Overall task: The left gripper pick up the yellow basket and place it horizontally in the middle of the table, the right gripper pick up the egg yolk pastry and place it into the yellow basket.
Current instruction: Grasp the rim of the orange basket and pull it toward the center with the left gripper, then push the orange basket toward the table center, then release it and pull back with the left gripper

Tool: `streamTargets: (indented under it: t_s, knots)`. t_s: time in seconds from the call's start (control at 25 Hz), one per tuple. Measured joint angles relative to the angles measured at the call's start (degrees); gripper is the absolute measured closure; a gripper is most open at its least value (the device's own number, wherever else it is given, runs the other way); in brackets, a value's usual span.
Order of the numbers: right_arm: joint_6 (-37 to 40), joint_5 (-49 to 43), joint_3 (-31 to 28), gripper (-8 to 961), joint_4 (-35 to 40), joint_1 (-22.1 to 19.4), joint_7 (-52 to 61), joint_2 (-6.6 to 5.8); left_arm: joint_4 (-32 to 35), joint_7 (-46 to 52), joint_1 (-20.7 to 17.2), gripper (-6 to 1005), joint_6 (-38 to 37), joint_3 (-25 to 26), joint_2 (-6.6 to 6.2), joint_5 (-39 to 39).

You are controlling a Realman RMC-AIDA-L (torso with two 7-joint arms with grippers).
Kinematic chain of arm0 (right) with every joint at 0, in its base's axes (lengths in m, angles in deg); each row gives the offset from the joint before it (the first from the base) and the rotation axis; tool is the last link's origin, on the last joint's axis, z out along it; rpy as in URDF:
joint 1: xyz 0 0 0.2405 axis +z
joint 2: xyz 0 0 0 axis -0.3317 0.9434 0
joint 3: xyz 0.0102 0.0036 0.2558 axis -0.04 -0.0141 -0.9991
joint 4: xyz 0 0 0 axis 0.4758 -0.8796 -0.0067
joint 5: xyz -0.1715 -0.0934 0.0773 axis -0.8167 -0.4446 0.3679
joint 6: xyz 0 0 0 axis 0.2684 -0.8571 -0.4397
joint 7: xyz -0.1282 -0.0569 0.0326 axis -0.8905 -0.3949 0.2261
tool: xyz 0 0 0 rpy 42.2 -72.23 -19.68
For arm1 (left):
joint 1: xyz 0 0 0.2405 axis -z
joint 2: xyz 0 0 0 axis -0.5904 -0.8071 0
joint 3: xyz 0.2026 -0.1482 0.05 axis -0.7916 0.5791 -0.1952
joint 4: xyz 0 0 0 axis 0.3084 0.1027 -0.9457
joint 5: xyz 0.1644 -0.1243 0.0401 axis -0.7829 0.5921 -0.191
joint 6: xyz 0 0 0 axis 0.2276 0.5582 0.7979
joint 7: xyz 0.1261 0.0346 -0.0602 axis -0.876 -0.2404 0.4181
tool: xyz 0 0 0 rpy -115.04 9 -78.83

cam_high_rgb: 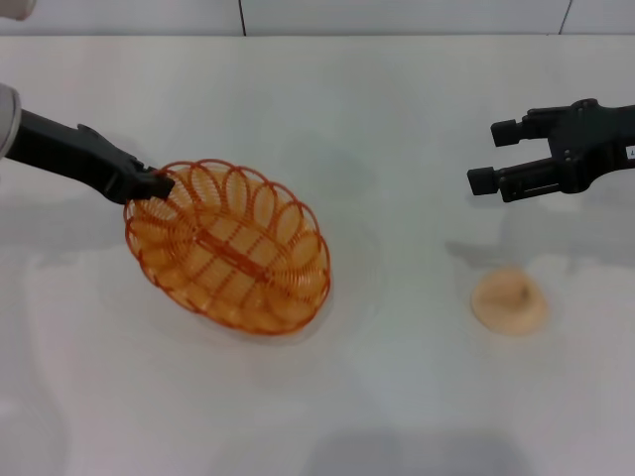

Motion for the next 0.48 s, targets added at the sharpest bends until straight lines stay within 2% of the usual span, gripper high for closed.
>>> streamTargets:
  t_s: [0.48]
  knots:
    - [0.2,0.0,0.0,92,0.0,0.7,0.2,0.00,0.5,15.9,0.6,923,-0.3,-2.0,1.14,0.3]
